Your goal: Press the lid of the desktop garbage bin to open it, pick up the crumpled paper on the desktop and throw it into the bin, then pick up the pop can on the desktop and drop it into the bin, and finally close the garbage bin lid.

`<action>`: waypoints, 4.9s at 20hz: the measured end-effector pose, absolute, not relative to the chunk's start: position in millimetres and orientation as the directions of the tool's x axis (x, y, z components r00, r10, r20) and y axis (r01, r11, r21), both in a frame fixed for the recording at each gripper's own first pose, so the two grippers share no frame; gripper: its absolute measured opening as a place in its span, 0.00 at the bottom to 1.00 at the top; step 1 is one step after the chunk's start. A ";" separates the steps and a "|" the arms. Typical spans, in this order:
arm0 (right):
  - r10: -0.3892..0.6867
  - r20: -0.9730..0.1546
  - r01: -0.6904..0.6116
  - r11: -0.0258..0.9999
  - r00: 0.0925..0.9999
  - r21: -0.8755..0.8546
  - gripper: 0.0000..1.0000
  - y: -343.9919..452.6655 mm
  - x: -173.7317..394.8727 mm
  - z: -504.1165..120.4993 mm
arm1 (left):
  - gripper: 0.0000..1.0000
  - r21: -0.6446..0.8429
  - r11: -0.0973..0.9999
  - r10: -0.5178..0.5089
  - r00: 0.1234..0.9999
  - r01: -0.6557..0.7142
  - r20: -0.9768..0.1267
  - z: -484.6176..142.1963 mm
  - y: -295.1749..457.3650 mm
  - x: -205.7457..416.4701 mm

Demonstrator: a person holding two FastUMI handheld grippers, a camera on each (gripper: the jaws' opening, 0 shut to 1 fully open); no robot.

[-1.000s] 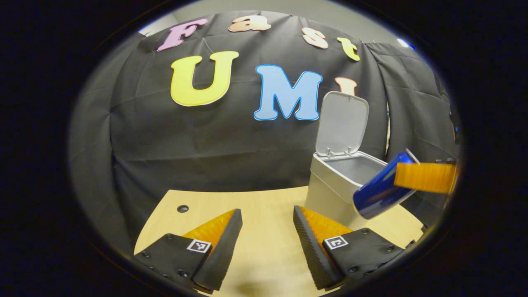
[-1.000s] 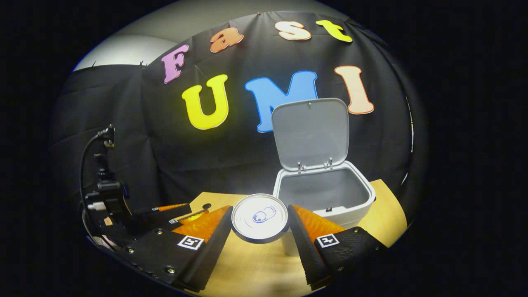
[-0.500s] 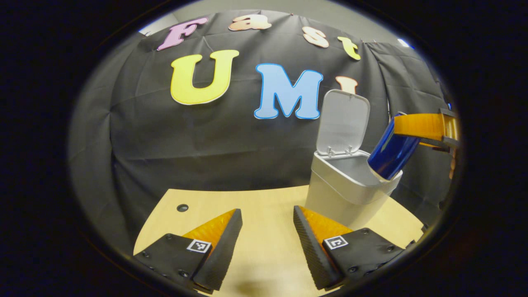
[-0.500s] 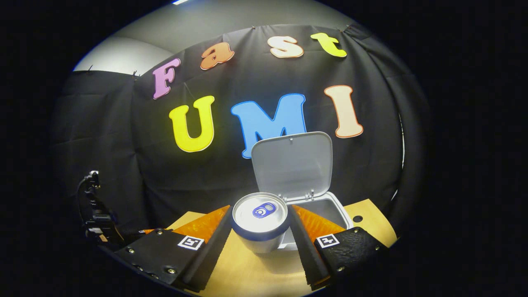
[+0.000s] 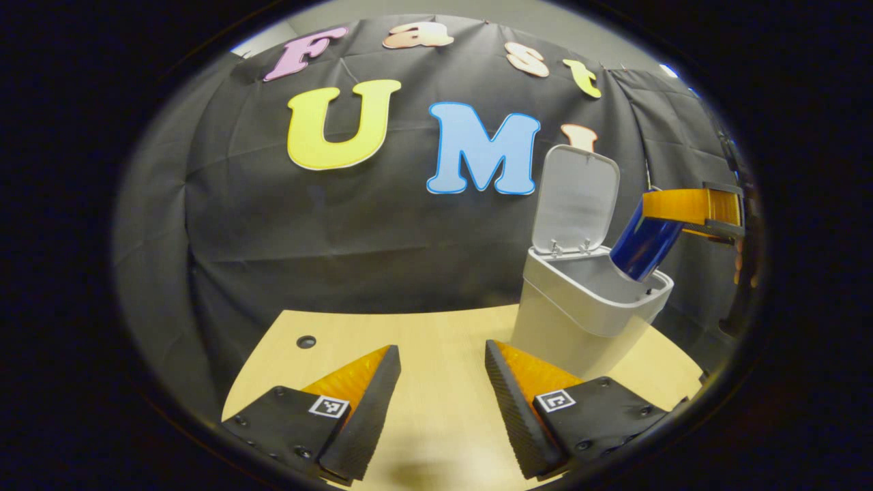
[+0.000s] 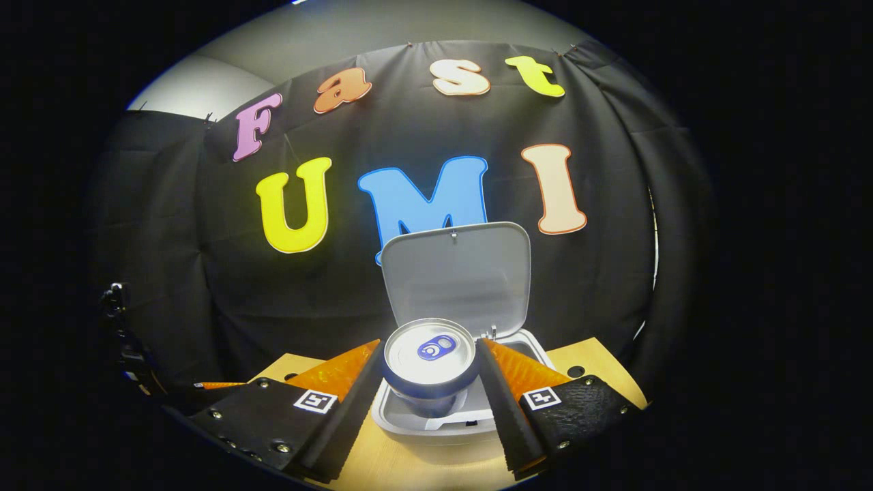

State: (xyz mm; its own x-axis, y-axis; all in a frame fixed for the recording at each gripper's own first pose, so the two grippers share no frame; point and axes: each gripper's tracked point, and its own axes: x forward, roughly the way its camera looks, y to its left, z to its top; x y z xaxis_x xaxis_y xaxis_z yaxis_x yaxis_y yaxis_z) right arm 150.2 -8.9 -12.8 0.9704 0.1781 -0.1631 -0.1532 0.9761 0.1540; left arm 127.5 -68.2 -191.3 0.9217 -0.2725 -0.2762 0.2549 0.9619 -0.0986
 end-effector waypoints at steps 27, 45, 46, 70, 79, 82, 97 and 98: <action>0.135 -0.152 -0.113 0.983 0.979 0.147 0.99 -17.6 169.2 -14.7 | 0.84 -0.126 0.963 -0.265 0.925 0.239 -0.272 -190.5 -59.0 120.9; 0.085 0.055 -0.091 0.990 0.995 0.111 0.98 -22.9 224.2 69.8 | 0.80 -0.137 0.969 -0.241 0.920 0.207 -0.310 -210.2 -43.0 130.5; 0.073 0.075 -0.080 0.991 0.995 0.104 0.98 -24.4 228.0 74.8 | 0.80 -0.138 0.969 -0.239 0.919 0.205 -0.314 -211.9 -42.1 131.9; -0.007 0.105 0.002 0.999 0.994 0.053 0.98 -26.0 297.5 84.0 | 0.80 -0.148 0.981 -0.173 0.916 0.126 -0.362 -237.4 -8.0 140.7; -0.004 0.056 0.001 0.999 0.998 0.046 0.98 -28.7 266.1 73.3 | 0.80 -0.176 0.975 -0.190 0.919 0.135 -0.346 -230.4 -14.7 131.0; -0.002 0.050 0.000 0.999 0.999 0.043 0.98 -29.6 253.7 68.6 | 0.80 -0.180 0.974 -0.194 0.920 0.138 -0.340 -227.7 -14.9 126.5; 0.037 -0.021 -0.036 0.998 0.999 0.042 0.98 -31.8 204.4 26.3 | 0.80 -0.172 0.973 -0.202 0.920 0.151 -0.335 -222.1 -16.2 104.4; 0.034 -0.043 -0.032 0.999 0.999 0.042 0.98 -33.3 203.3 18.3 | 0.81 -0.172 0.973 -0.203 0.920 0.152 -0.335 -222.1 -16.3 103.4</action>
